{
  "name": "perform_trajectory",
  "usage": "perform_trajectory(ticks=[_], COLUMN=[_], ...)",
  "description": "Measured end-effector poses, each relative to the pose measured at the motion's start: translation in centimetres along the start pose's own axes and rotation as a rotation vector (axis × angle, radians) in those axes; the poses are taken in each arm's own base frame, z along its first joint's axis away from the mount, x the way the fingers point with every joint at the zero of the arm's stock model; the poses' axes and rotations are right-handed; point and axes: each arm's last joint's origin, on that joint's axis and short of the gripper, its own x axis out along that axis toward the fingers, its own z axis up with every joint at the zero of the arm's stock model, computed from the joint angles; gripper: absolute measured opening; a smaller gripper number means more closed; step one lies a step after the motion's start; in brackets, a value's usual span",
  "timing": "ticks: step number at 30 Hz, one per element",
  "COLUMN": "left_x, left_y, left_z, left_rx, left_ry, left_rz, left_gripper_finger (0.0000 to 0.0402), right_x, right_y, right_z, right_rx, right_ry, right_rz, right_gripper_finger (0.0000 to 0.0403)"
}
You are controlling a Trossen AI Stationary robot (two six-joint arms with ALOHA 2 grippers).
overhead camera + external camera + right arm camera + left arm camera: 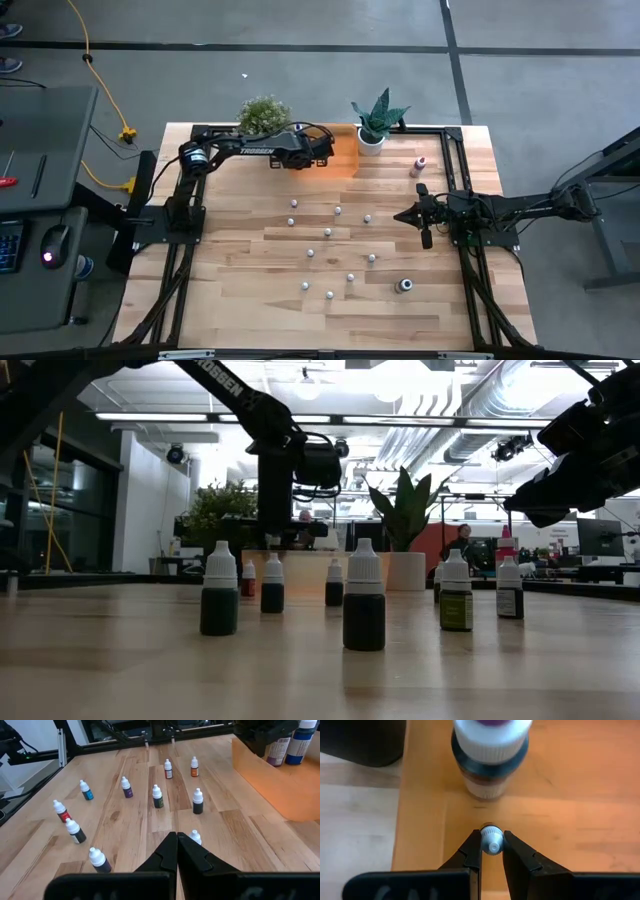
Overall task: Pick & Place food coloring
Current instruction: Put the small light green bottle into the bin
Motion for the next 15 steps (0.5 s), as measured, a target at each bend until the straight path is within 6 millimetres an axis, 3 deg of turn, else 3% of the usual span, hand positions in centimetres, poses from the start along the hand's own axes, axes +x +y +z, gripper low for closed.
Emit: perform_trajectory(ticks=[15], left_x=[0.21], left_y=[-0.01], left_z=[0.43], left_rx=[0.037], left_ry=[-0.002], left_rz=[-0.012], left_gripper_finger=[0.0113], right_x=[0.0], right_y=[0.0], right_z=[0.0], right_rx=[0.0], right_ry=[0.0], right_rz=[0.0], right_gripper_finger=[0.0])
